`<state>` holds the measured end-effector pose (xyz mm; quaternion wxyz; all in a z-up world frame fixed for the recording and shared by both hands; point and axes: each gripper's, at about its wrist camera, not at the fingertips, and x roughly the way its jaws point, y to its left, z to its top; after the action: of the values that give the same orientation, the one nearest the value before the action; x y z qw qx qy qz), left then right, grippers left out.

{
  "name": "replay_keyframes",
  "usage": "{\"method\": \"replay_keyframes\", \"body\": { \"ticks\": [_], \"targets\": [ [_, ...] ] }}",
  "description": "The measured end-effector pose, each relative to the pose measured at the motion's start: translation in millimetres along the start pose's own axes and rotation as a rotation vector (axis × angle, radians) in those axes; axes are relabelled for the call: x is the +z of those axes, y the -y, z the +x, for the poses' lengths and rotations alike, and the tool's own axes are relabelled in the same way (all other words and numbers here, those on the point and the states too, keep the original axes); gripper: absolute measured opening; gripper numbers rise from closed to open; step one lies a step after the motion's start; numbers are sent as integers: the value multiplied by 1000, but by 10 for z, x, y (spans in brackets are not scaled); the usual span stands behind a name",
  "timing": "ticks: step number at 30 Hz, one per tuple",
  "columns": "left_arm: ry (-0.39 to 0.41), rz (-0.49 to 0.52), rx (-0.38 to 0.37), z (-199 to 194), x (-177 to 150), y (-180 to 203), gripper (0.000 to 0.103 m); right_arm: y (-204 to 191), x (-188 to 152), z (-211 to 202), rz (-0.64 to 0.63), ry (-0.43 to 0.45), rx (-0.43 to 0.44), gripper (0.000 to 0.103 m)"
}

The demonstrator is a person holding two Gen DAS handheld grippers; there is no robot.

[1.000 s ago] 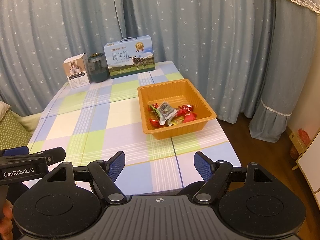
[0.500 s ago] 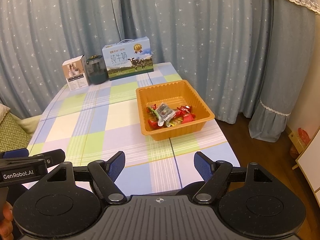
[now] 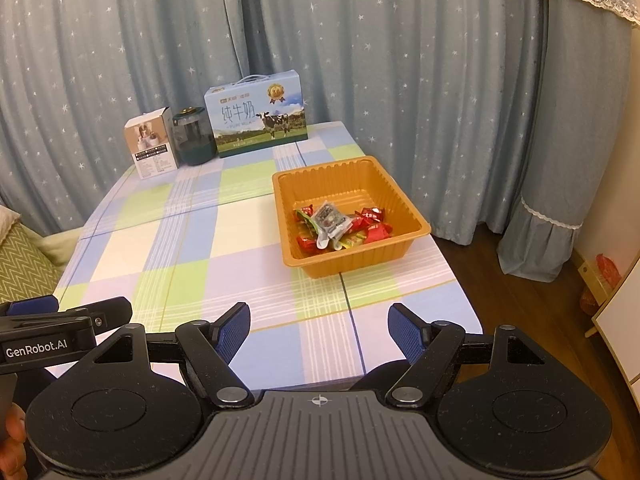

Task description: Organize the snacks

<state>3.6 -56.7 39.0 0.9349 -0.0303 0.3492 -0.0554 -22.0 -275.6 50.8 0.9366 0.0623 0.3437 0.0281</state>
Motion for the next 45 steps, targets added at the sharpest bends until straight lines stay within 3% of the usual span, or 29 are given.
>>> {"method": "replay_keyframes", "body": {
  "ticks": [45],
  "targets": [
    [1,6,-4,19,-22,33,103,3,-25,28,2,3,2,76]
  ]
}}
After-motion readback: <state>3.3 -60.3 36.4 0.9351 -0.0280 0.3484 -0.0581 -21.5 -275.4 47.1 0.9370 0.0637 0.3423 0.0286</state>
